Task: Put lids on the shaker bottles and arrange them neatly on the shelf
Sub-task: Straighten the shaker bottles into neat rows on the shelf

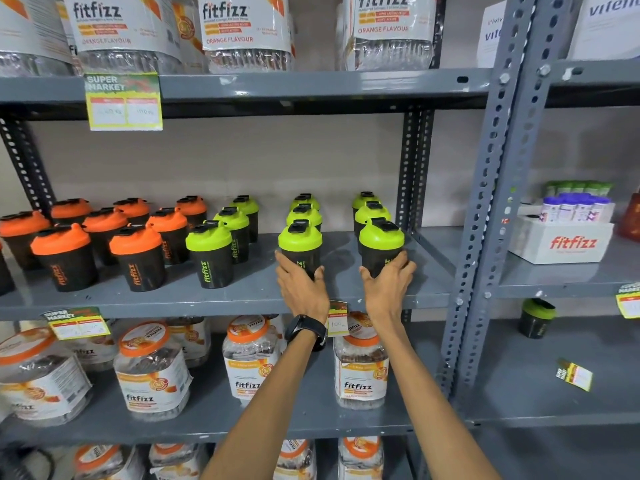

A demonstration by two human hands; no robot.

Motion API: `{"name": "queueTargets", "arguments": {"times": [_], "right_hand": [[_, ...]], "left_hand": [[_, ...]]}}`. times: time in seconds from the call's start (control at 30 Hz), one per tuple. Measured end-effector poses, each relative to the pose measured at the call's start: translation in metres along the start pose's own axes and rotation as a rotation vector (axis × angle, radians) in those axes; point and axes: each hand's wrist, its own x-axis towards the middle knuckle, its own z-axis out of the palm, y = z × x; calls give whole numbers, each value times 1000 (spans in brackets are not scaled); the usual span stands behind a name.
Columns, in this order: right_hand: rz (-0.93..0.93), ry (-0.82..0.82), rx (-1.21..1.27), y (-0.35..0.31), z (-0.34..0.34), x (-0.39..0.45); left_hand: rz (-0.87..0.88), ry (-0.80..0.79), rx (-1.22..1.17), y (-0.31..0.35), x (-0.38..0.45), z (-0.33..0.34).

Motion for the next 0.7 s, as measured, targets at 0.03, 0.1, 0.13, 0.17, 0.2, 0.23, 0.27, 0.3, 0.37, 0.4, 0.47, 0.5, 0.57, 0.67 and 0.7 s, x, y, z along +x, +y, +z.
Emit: {"name": "queueTargets", "arguments": {"times": [0.03,0.1,0.13,0.17,0.2,0.23,0.27,0.3,0.37,0.4,0.47,0.5,0.57,0.67,0.7], "right_hand": [[-4,2,4,0,0,0],[-11,8,18,2,1,-1],[-8,12,25,2,1,-2],[-6,15,28,2,2,-2],[-6,15,28,2,2,-2],[-6,14,26,3,2,-2],[-7,12,23,3,3,-1],[-9,11,22,4,2,-1],[-15,4,28,5,3,-2],[-12,-2,35,6,3,-2],[19,-13,63,5,1,-3],[35,-17,87,5,-1,-5],[38,-16,140,5,-9,-12],[-29,33,196,9,-22,-37],[-71,62,219,11,-25,-48]], "left_hand": [[4,2,-2,0,0,0],[11,6,-4,-1,0,0],[11,7,-2,-1,-1,0],[11,6,2,0,-1,-1],[10,5,4,0,-1,-1],[10,4,2,0,-1,-1],[12,3,0,1,-2,-1],[15,4,-1,1,-3,-1],[18,4,0,0,-3,-2],[15,2,-2,0,-3,-2],[4,-12,-10,0,-4,-2],[-2,-20,-16,0,-5,-3],[14,-35,-35,0,-9,-6],[123,-36,-91,-7,-24,-19],[173,-29,-114,-12,-32,-26]]}}
